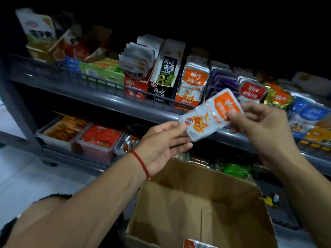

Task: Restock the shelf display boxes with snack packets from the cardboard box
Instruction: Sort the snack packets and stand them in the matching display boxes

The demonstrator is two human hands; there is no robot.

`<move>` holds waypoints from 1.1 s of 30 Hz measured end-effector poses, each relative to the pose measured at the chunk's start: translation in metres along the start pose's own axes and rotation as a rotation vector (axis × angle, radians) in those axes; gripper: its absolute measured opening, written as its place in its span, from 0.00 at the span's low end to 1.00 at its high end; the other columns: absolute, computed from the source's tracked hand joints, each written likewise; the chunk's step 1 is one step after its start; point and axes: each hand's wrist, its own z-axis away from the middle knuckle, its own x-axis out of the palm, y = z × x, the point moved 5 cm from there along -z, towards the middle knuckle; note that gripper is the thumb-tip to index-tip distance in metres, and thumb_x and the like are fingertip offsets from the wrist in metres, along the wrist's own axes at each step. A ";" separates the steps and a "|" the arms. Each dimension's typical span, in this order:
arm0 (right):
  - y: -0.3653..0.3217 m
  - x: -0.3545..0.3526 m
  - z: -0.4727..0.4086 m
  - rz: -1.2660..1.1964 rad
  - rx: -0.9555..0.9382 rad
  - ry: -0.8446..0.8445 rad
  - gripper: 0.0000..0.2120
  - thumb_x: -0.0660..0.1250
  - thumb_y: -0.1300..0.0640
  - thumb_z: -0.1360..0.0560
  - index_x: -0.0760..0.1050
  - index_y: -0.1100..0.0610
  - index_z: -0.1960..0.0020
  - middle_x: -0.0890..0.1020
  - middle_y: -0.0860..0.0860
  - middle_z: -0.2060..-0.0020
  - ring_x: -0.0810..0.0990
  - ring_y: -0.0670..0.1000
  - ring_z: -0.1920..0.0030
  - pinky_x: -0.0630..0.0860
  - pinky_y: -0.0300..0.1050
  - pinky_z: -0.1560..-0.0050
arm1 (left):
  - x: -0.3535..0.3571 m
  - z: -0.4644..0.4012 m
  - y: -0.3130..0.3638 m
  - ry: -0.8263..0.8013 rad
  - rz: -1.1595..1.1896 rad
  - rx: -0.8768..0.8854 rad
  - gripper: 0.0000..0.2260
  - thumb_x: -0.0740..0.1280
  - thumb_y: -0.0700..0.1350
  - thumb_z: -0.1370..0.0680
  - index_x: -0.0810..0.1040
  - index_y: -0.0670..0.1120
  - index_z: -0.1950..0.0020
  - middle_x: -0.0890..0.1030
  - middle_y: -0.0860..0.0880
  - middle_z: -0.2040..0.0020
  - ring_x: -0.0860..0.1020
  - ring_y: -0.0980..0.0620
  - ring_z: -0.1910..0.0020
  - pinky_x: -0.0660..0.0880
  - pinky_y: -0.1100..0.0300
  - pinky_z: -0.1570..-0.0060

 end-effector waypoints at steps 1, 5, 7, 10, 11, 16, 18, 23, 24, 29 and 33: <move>-0.016 0.002 -0.012 0.119 -0.118 0.029 0.02 0.73 0.58 0.23 0.82 0.52 0.53 0.87 0.48 0.61 0.84 0.43 0.62 0.82 0.38 0.61 | -0.004 -0.001 0.004 0.039 -0.014 0.030 0.13 0.69 0.43 0.21 0.78 0.40 0.37 0.85 0.42 0.47 0.84 0.45 0.47 0.83 0.55 0.51; -0.066 0.016 -0.053 0.497 -0.445 0.122 0.06 0.73 0.50 0.23 0.83 0.50 0.48 0.84 0.43 0.57 0.81 0.38 0.57 0.76 0.38 0.55 | -0.018 -0.004 0.014 0.185 -0.081 0.061 0.09 0.69 0.43 0.20 0.81 0.44 0.41 0.86 0.43 0.47 0.84 0.45 0.46 0.83 0.54 0.51; -0.077 0.027 -0.068 0.598 -0.496 0.125 0.10 0.71 0.49 0.21 0.82 0.53 0.43 0.84 0.46 0.51 0.80 0.42 0.52 0.76 0.40 0.50 | -0.021 -0.003 0.015 0.229 -0.111 0.068 0.07 0.68 0.42 0.20 0.81 0.43 0.43 0.86 0.43 0.47 0.83 0.45 0.46 0.82 0.53 0.51; -0.081 0.042 -0.083 0.734 -0.560 0.116 0.13 0.69 0.49 0.20 0.81 0.55 0.40 0.84 0.52 0.47 0.79 0.47 0.50 0.75 0.43 0.51 | -0.022 -0.002 0.016 0.251 -0.117 0.062 0.06 0.67 0.42 0.21 0.80 0.43 0.46 0.85 0.43 0.47 0.83 0.45 0.45 0.83 0.50 0.48; -0.079 0.047 -0.088 0.788 -0.567 0.105 0.14 0.69 0.49 0.20 0.81 0.55 0.39 0.85 0.54 0.47 0.80 0.49 0.50 0.74 0.44 0.51 | -0.022 -0.001 0.017 0.253 -0.116 0.060 0.05 0.67 0.41 0.21 0.80 0.43 0.47 0.85 0.42 0.47 0.82 0.45 0.45 0.83 0.49 0.48; -0.061 0.067 -0.097 1.082 -0.555 0.026 0.16 0.71 0.48 0.21 0.80 0.55 0.38 0.81 0.58 0.43 0.78 0.59 0.41 0.79 0.58 0.46 | -0.021 0.000 0.020 0.242 -0.126 0.063 0.06 0.67 0.41 0.22 0.80 0.43 0.46 0.86 0.43 0.49 0.83 0.45 0.45 0.83 0.51 0.49; -0.058 0.072 -0.097 1.181 -0.571 0.029 0.18 0.71 0.49 0.22 0.79 0.57 0.36 0.79 0.59 0.42 0.74 0.60 0.37 0.77 0.60 0.45 | -0.021 0.000 0.019 0.235 -0.142 0.062 0.06 0.67 0.40 0.22 0.80 0.43 0.46 0.86 0.43 0.48 0.83 0.45 0.45 0.83 0.51 0.50; -0.067 0.061 -0.083 1.073 -0.683 0.090 0.15 0.68 0.54 0.19 0.77 0.56 0.34 0.78 0.57 0.40 0.74 0.59 0.38 0.73 0.54 0.45 | -0.021 0.001 0.013 0.251 -0.222 0.041 0.06 0.67 0.39 0.21 0.81 0.44 0.46 0.86 0.42 0.48 0.82 0.45 0.47 0.82 0.49 0.50; -0.068 0.057 -0.077 1.049 -0.699 0.090 0.14 0.67 0.54 0.19 0.78 0.56 0.35 0.78 0.57 0.41 0.75 0.58 0.40 0.73 0.52 0.45 | -0.021 0.001 0.011 0.254 -0.251 0.031 0.06 0.67 0.39 0.21 0.81 0.44 0.46 0.85 0.42 0.48 0.82 0.45 0.50 0.82 0.49 0.50; -0.046 0.037 -0.013 0.918 -0.751 0.001 0.11 0.63 0.56 0.20 0.80 0.56 0.42 0.81 0.53 0.51 0.78 0.55 0.50 0.76 0.52 0.50 | -0.016 -0.001 -0.016 0.224 -0.425 -0.037 0.05 0.66 0.41 0.19 0.81 0.46 0.47 0.86 0.43 0.51 0.81 0.48 0.56 0.82 0.52 0.56; 0.017 0.025 0.042 0.954 -0.605 -0.198 0.12 0.60 0.52 0.21 0.81 0.53 0.46 0.82 0.50 0.55 0.81 0.55 0.53 0.79 0.54 0.58 | -0.003 -0.007 -0.059 0.151 -0.680 -0.127 0.05 0.67 0.38 0.22 0.81 0.47 0.54 0.86 0.41 0.52 0.79 0.49 0.58 0.78 0.54 0.60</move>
